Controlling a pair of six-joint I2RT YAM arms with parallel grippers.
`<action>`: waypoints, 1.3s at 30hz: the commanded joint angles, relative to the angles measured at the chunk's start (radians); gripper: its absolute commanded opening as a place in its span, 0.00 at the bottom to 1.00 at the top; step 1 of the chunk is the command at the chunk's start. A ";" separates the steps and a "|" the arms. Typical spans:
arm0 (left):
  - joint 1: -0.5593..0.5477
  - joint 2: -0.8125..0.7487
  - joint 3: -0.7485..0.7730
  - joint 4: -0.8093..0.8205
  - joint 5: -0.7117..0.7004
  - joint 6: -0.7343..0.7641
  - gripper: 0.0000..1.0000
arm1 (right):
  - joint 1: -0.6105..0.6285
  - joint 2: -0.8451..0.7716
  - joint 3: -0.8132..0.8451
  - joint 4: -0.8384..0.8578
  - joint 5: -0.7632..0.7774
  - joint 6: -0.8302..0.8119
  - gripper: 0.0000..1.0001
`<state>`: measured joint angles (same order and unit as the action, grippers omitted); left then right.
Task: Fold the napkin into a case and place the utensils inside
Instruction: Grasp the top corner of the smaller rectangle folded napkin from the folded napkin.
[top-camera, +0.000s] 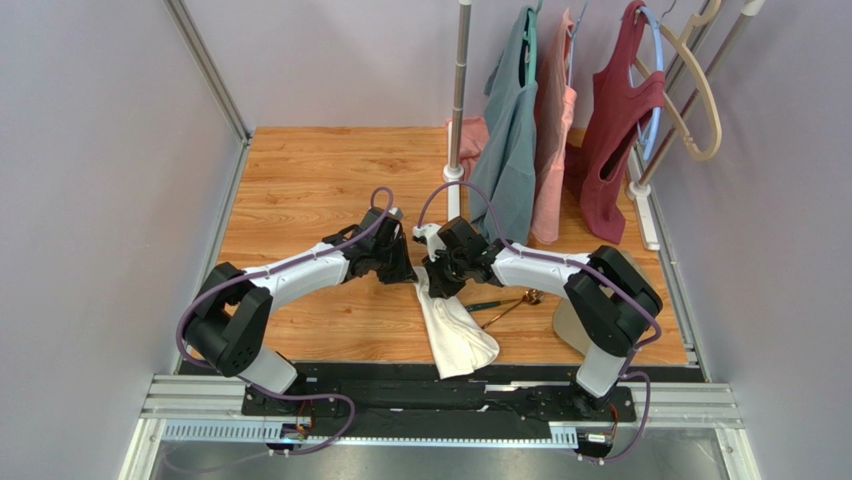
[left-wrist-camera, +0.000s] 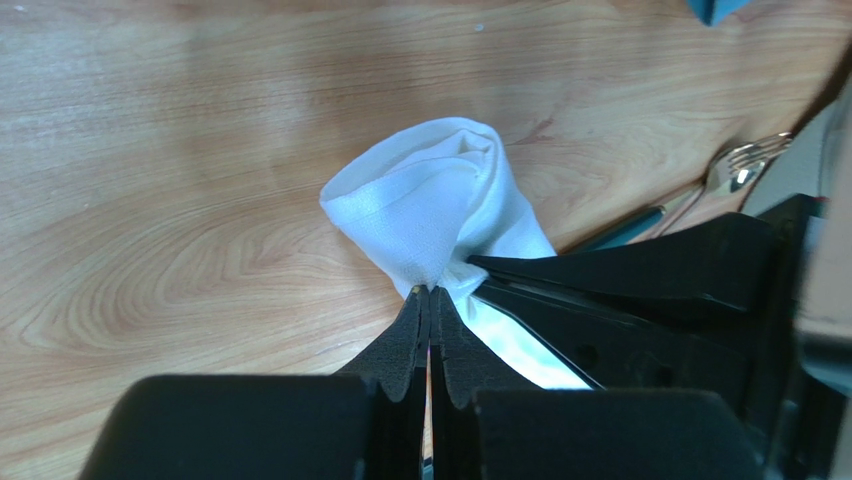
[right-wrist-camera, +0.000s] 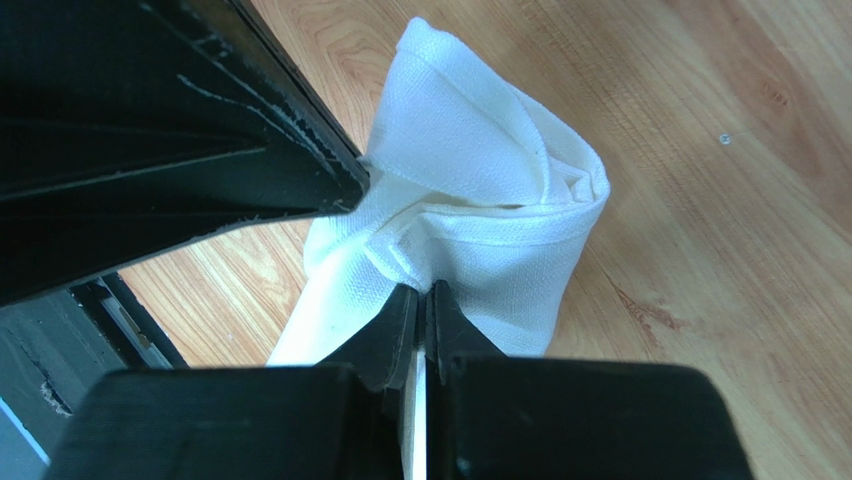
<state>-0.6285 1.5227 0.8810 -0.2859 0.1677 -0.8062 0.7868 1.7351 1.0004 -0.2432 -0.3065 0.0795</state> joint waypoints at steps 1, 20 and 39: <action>0.007 -0.036 -0.011 0.106 0.038 -0.014 0.00 | 0.002 0.026 0.026 -0.018 -0.009 -0.001 0.00; 0.006 -0.035 -0.068 0.175 0.084 -0.033 0.00 | 0.003 0.107 0.178 -0.053 -0.040 0.089 0.00; -0.013 -0.127 -0.054 0.036 -0.036 0.071 0.33 | -0.012 0.110 0.109 0.005 -0.114 0.173 0.04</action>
<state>-0.6212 1.3968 0.8085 -0.2371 0.1555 -0.7898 0.7822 1.8507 1.1175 -0.2787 -0.3756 0.2222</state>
